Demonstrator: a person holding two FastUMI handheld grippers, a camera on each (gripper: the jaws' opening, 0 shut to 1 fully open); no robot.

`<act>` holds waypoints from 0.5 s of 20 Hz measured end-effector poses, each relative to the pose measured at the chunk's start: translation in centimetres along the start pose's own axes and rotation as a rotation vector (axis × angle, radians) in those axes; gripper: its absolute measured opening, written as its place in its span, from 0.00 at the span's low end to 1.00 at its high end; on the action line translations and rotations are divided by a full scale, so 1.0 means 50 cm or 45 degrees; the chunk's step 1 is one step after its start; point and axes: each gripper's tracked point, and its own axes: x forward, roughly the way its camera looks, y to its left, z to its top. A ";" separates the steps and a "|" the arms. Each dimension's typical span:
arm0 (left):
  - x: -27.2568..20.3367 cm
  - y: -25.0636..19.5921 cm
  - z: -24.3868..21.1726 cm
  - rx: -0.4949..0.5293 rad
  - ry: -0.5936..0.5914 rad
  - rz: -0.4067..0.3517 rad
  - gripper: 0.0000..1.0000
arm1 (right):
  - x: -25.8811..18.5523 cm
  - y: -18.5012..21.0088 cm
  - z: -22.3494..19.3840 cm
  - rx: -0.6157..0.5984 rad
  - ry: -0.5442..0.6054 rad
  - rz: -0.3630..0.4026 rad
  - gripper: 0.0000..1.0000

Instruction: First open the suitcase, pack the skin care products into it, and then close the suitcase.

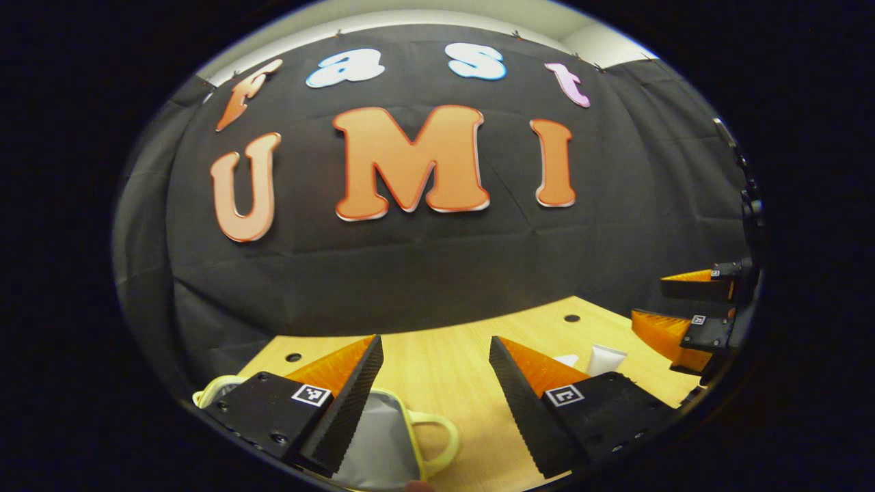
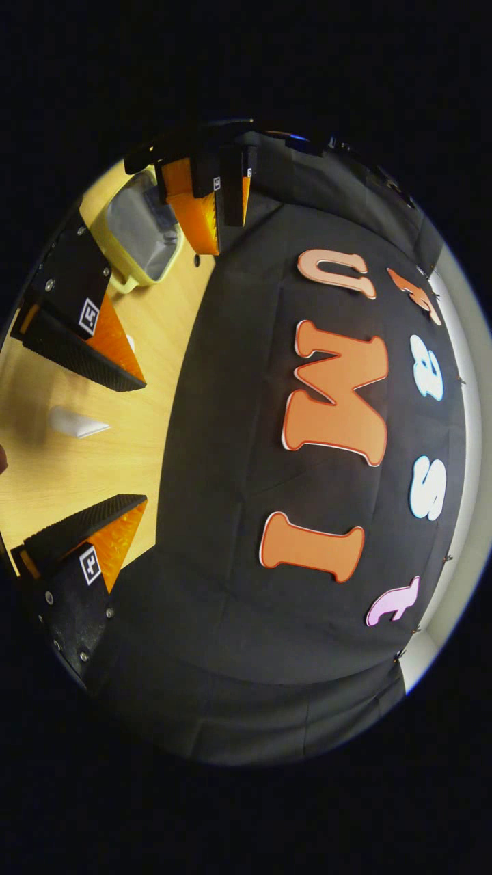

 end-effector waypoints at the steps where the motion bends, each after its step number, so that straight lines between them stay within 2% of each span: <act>1: 0.011 -0.018 -0.007 0.002 0.004 -0.027 0.98 | -0.003 0.004 -0.008 0.005 0.004 0.013 0.96; 6: 0.035 -0.114 -0.065 -0.001 0.061 -0.109 1.00 | -0.004 0.002 -0.047 0.010 0.018 0.053 0.96; 10: 0.056 -0.174 -0.159 0.027 0.149 -0.154 1.00 | -0.001 -0.008 -0.095 -0.003 0.050 0.070 0.96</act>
